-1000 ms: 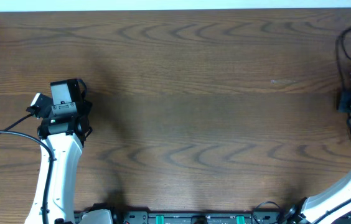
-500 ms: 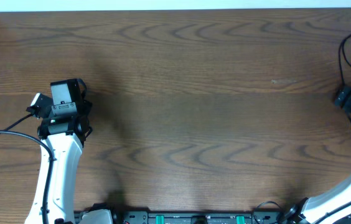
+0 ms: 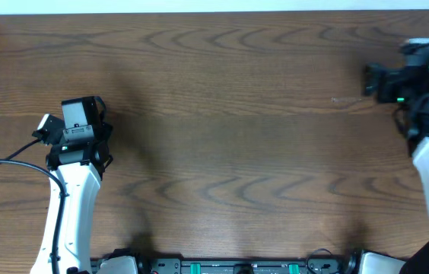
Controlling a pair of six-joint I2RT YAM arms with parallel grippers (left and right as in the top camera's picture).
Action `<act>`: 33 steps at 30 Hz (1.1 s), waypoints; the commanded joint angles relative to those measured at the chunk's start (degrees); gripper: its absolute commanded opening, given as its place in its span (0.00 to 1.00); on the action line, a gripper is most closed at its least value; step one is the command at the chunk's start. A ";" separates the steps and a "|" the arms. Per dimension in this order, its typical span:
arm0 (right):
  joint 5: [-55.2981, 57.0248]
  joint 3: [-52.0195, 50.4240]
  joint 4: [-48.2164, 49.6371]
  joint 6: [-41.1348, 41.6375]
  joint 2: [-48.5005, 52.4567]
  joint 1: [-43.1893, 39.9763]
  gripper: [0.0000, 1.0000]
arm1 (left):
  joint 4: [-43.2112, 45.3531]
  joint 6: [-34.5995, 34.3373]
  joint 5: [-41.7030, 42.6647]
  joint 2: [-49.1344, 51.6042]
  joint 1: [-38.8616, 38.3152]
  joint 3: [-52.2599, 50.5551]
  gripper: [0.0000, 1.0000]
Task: Untangle cables
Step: 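Release the black cable at the right edge and raise the right gripper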
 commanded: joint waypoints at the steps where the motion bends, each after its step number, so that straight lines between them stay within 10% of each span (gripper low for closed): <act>1: -0.39 -0.09 -3.58 9.97 0.52 5.75 0.99 | -0.13 -0.31 -0.37 -0.33 0.24 -0.02 0.87; 33: -0.35 -0.09 -10.51 13.14 1.14 15.13 0.99 | -0.11 -0.31 -0.37 -0.33 0.24 -0.02 0.87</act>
